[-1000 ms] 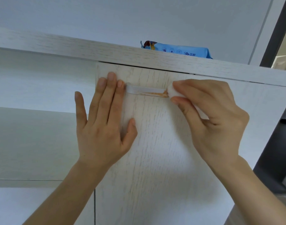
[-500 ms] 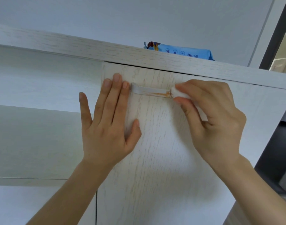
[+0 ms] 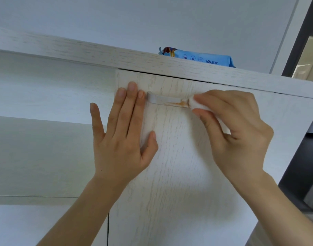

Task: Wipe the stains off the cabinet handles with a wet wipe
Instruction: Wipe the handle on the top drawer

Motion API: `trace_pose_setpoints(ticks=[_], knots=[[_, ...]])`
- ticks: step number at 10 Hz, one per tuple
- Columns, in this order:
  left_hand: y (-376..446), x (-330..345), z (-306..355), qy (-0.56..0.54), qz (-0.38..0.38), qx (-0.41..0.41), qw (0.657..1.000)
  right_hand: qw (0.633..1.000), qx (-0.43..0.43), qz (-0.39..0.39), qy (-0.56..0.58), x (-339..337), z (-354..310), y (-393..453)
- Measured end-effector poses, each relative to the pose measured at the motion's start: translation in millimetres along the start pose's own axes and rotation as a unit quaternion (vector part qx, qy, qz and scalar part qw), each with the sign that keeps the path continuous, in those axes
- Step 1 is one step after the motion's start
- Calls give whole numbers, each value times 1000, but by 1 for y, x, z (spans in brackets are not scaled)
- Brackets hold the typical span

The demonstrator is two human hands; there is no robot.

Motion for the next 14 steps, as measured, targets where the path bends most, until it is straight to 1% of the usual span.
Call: trace_pose_setpoints(ticks=[1,2,3,4,5,6,8,9,10,11,13,14], knots=[[0,0,0,-6,3,-3,1000,1000,-11,-5,9,11,-9,3],[1,-1,0,-6,3,-1,1000,999,29,-3,30,8,-2,4],[1,-1,0,-11,1,-4,1000,994,88,45,40,-10,11,0],[2,-1,0,-11,0,-3,1000,995,87,26,48,-3,4,1],[2,-1,0,-10,-3,-2,1000,998,45,-3,31,9,-8,6],[2,0,0,-11,-9,-3,1000,1000,3,-9,-19,13,-13,7],[2,0,-1,-14,-8,-6,1000,995,-71,3,-73,7,-18,4],[2,0,-1,-18,-9,-6,1000,993,-81,23,-80,5,-18,3],[2,0,-1,-14,-7,-6,1000,995,-78,19,-57,10,-18,3],[2,-1,-2,-19,-5,-5,1000,994,-100,-12,-50,11,-18,-1],[2,-1,-1,-22,-7,-3,1000,994,-100,10,-34,12,-27,1],[2,0,-1,-23,-9,-1,1000,992,-112,6,-65,13,-24,3]])
Point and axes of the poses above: each hand's wrist, its own y-axis towards the middle knuckle, its own x-axis out of the palm, z = x × y, the point moved 10 cm from there along y, towards the middle knuckle, and after that the axes turned 2 degrees about x, right-handed, at the moved point
